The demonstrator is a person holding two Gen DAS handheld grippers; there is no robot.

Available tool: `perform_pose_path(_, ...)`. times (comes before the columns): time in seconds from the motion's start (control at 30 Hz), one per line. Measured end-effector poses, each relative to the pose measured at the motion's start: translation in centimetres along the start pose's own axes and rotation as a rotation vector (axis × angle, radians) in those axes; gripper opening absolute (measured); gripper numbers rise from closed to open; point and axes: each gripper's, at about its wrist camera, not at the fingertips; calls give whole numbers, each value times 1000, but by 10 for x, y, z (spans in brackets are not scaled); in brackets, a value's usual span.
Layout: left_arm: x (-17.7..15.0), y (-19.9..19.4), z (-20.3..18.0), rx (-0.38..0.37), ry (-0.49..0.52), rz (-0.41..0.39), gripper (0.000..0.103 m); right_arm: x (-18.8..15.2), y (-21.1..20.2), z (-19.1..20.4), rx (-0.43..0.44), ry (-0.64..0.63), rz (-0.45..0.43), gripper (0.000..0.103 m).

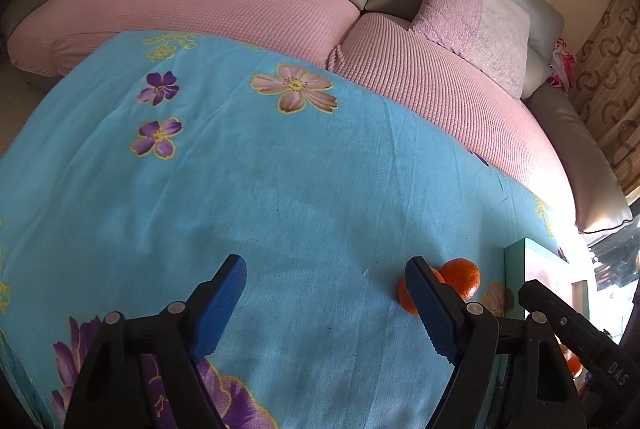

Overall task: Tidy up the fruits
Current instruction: 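Grasp a tangerine with the right gripper while the left gripper grasps the other tangerine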

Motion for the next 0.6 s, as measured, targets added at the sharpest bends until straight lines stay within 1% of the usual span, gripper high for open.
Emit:
perform_pose_path(0.1,1,0,8,8,-12,-8,83,1,15,6,1,-19,27,43)
perform_pose_path(0.23,2,-1,15,8,-21,-18,83,4,30,12,-2,-32,37,42)
perform_pose_path(0.3,2,1,18,9,-28,-19,83,4,38,12,-15,-38,55,38)
perform_pose_path(0.4,2,2,22,8,-35,-20,83,4,43,10,-44,-46,46,37)
perform_pose_path(0.47,1,3,24,5,-39,-18,83,4,47,6,-33,-29,59,36)
perform_pose_path(0.6,-2,8,24,-5,-43,-6,83,0,54,4,-48,-32,66,33)
Point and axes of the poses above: each gripper's, at about its wrist camera, not at the fingertips, and y roughly the way its jaws point, z to its left, x to its top, and after that the axes turned 1 degree about -x, right-handed
